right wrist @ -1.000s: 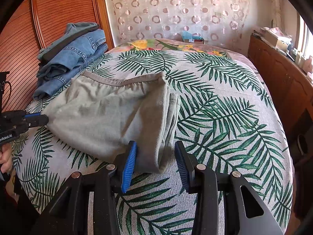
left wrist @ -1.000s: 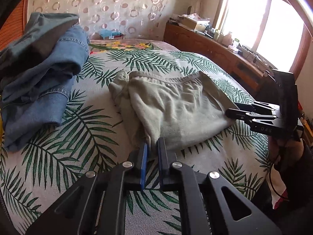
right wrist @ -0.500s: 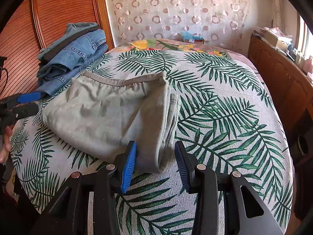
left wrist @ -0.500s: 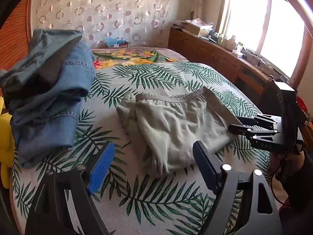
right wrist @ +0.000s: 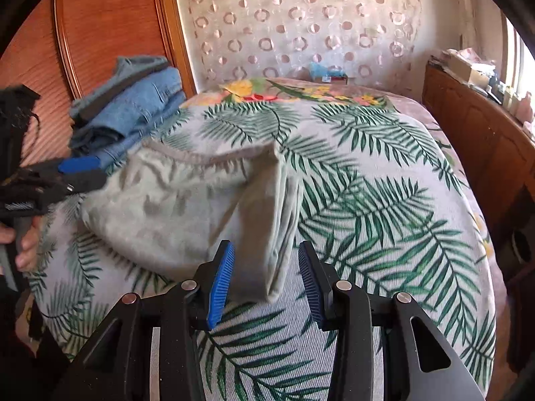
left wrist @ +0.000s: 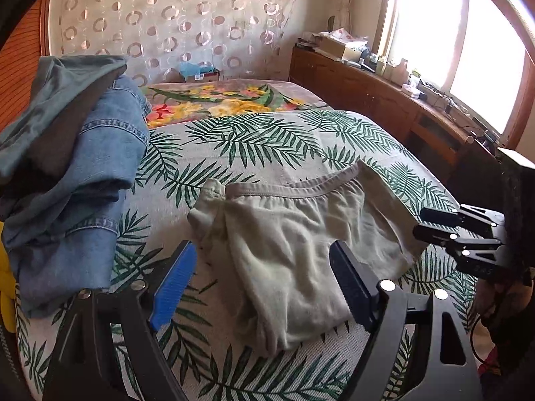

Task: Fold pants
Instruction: 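Pinch the folded shorts edge with the right gripper and release it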

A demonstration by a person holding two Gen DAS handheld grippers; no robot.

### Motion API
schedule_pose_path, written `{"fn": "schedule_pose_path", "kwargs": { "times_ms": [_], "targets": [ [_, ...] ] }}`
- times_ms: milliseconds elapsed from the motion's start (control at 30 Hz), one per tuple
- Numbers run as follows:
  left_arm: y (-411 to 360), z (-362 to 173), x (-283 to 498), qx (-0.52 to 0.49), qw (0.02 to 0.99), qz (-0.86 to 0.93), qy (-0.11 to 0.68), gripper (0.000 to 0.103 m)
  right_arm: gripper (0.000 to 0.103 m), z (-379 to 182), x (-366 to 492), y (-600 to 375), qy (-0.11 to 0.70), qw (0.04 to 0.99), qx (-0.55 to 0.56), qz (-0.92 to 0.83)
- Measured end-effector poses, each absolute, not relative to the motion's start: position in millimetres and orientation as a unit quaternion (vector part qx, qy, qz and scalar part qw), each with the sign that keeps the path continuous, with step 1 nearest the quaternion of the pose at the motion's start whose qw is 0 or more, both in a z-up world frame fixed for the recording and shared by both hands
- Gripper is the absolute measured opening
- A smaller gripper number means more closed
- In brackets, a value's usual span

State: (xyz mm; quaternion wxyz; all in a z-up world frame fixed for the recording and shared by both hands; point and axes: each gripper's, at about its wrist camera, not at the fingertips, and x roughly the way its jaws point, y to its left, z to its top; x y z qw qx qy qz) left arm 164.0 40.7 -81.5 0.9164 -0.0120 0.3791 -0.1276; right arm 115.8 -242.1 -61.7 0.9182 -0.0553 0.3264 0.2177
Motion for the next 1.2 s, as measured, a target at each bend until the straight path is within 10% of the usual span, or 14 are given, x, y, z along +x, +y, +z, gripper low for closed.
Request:
{"fn": "schedule_pose_path", "kwargs": {
  "times_ms": [600,767,1200],
  "targets": [
    [40.0,-93.3,199.1,0.005,0.909,-0.108,0.402,0.082,0.029,-57.6,219.0,-216.6,0.368,0.901,-0.028,0.229],
    [42.0,-99.3,202.3,0.005,0.908,-0.1,0.408,0.082,0.005,-61.1,230.1,-214.4,0.37,0.896,-0.028,0.245],
    [45.0,-112.9,208.2,0.012,0.902,-0.086,0.423,0.082,0.012,-55.8,218.1,-212.6,0.361,0.906,-0.049,0.214]
  ]
}}
